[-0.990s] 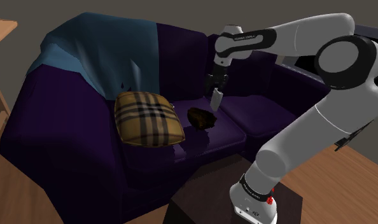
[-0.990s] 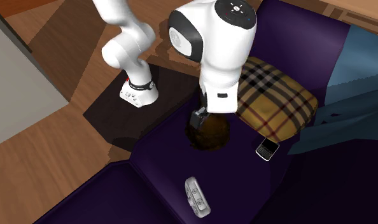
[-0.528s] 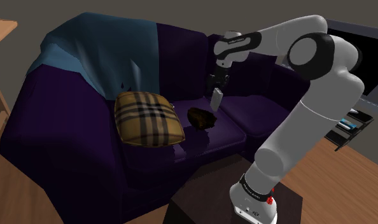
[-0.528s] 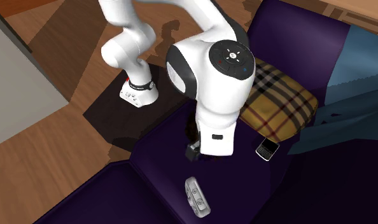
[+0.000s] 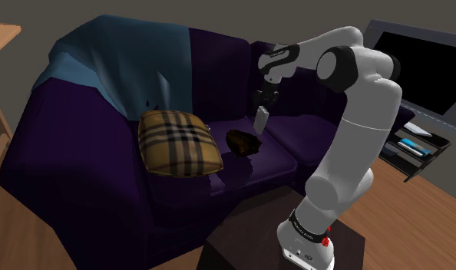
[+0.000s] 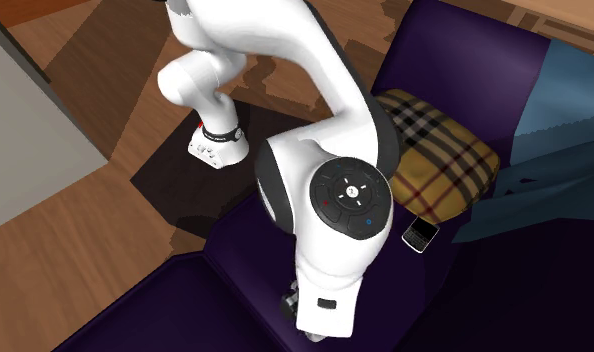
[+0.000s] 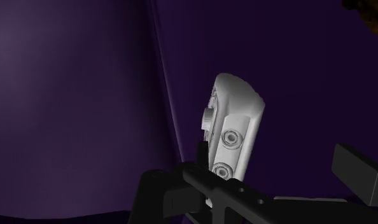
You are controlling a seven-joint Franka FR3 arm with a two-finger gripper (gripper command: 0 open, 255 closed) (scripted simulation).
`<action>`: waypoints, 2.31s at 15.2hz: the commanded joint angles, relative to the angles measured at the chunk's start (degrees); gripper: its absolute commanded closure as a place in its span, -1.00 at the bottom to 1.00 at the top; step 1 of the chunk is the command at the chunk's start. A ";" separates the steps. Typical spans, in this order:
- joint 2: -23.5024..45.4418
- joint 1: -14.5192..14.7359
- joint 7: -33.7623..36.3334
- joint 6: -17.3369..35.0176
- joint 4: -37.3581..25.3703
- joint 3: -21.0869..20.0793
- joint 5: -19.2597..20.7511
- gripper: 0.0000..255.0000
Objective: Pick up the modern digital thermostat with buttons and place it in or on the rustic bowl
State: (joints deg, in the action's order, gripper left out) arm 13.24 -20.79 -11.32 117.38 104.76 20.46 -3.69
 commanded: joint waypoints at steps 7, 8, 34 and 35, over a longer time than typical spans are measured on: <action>6.69 -2.44 -1.85 3.40 -3.45 0.33 -2.74 -1.00; 7.02 -2.49 -1.94 4.05 -3.11 0.27 -2.89 -1.00; 5.73 -2.36 -1.63 1.11 -4.84 0.53 -2.29 1.00; 5.46 -2.34 -1.56 0.44 -5.26 0.57 -2.17 1.00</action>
State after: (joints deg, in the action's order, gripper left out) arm 18.93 -23.14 -12.94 118.51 100.00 20.99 -5.97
